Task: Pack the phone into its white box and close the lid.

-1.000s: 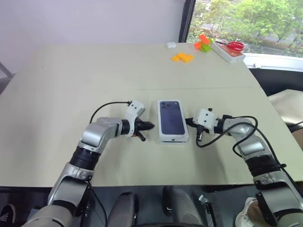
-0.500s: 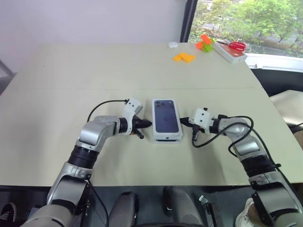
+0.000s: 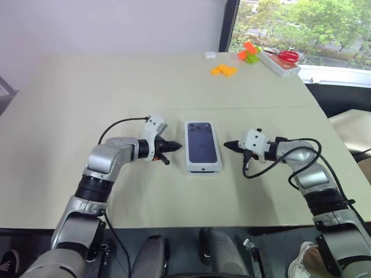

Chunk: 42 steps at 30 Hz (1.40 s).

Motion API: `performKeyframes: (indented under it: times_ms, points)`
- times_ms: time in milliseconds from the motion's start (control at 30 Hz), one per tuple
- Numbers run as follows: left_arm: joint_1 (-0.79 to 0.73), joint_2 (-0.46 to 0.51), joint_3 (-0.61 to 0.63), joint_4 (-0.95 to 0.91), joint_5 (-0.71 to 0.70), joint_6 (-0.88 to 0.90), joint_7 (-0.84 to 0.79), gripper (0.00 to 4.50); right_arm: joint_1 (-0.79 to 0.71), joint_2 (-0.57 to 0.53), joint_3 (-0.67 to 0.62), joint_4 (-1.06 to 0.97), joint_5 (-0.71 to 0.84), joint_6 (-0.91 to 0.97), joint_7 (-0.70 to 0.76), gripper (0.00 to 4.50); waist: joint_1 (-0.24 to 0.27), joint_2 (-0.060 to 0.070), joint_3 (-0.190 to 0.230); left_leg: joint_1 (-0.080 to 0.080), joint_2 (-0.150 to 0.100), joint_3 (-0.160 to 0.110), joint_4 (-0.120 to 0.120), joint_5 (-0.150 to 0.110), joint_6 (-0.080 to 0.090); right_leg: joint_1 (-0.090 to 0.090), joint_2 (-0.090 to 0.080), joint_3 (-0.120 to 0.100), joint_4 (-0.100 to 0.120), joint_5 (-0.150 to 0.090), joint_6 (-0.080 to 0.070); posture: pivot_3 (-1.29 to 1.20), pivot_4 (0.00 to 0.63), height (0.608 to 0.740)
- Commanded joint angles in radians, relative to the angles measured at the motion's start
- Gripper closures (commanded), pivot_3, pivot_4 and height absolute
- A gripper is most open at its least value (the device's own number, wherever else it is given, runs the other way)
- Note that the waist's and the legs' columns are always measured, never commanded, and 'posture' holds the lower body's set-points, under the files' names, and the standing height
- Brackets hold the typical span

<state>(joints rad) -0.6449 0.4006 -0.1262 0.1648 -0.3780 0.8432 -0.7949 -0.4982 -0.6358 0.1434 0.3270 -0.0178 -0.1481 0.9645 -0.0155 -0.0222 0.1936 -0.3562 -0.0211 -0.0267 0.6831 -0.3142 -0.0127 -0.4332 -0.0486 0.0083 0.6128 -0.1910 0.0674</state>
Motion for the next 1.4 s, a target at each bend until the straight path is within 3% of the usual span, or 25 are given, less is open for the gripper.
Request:
performKeyframes:
  times_ms: [33,333,1400]
  points:
    - [-0.033,-0.021,0.045,0.01,-0.014,-0.029,0.014,4.5,-0.027,0.009,-0.011,-0.013,0.006,-0.015,-0.018,4.48,0.001,0.0,0.0,0.0,0.0,0.0,0.0,0.0,0.0,0.0,0.0,0.0,0.0,0.0,0.0,0.0,0.15,0.74]
    - [-0.005,-0.098,0.023,-0.019,-0.012,-0.033,0.045,4.5,-0.018,0.016,-0.008,-0.026,0.009,-0.003,-0.024,4.48,0.002,0.0,0.0,-0.001,-0.001,0.0,0.0,0.0,0.0,0.0,-0.001,0.0,0.0,0.0,0.0,0.0,0.15,0.74]
    - [0.022,-0.081,-0.019,-0.18,-0.018,0.046,0.051,4.5,0.028,0.02,-0.02,-0.165,0.072,0.071,0.027,4.48,0.001,0.0,0.0,0.0,0.0,0.0,0.0,0.0,0.0,0.0,0.0,0.0,0.0,0.0,0.0,0.0,0.15,0.74]
